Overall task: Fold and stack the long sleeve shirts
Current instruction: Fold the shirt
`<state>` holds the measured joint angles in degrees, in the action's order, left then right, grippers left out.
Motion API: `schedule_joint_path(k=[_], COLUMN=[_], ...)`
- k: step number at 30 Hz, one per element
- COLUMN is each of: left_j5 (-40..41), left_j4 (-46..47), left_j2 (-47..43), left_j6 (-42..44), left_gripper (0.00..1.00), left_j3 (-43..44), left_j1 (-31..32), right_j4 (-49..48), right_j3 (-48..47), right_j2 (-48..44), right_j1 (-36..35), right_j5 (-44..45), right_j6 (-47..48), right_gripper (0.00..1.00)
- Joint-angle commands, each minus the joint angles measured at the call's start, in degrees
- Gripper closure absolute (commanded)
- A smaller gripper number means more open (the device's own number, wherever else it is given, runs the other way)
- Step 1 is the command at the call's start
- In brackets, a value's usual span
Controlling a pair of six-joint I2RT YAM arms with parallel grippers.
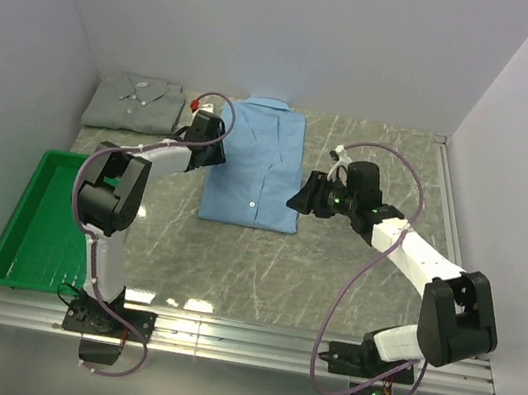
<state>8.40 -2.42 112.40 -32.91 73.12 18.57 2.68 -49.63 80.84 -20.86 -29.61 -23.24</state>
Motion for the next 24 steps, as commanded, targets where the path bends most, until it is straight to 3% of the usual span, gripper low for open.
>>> schedule_joint_path(k=[1, 2, 4, 5, 9, 10, 14, 18, 22, 24], left_j5=[-1.64, -1.90, -1.99, -2.60, -4.97, -5.32, -7.08, -8.66, -10.42, -11.13], left_j4=[0.40, 0.31, 0.30, 0.74, 1.54, 1.28, 3.63, 4.70, 6.10, 6.46], left_j2=[1.06, 1.42, 1.51, 1.33, 1.24, 1.33, 0.28, 0.28, -0.34, -0.34], left_j6=[1.79, 1.79, 1.36, 1.18, 0.04, 0.03, -0.49, -1.20, -1.72, -2.07], left_gripper=[0.67, 0.76, 0.81, 0.89, 0.96, 0.94, 0.73, 0.65, 0.51, 0.50], left_j3=[2.90, 2.90, 2.38, 2.03, 0.97, 1.06, -0.70, -1.66, -2.81, -3.25], left_j1=[-0.64, -0.81, -1.42, -1.69, -3.18, -3.36, -3.54, -3.89, -4.15, -4.33], right_j4=[-0.83, -0.83, -1.09, -1.36, -1.97, -2.15, -4.68, -5.75, -7.60, -7.95], right_j3=[-0.47, -0.56, -1.35, -1.61, -4.33, -4.86, -6.97, -11.00, -14.18, -16.64], right_j2=[0.11, 0.28, 1.16, 1.43, 3.88, 4.15, 6.87, 12.66, 18.20, 22.16], right_j1=[-0.14, -0.23, -0.14, -0.14, -0.14, -0.14, 0.64, 2.31, 5.03, 5.83], right_j5=[0.07, -0.01, -0.01, -0.10, 1.99, 2.70, 6.40, 7.54, 7.38, 6.32], right_j6=[1.10, 1.01, 0.75, 0.57, -0.92, -1.27, -3.38, -5.23, -6.37, -6.90], right_gripper=[0.43, 0.43, 0.43, 0.43, 0.43, 0.43, 0.40, 0.38, 0.39, 0.40])
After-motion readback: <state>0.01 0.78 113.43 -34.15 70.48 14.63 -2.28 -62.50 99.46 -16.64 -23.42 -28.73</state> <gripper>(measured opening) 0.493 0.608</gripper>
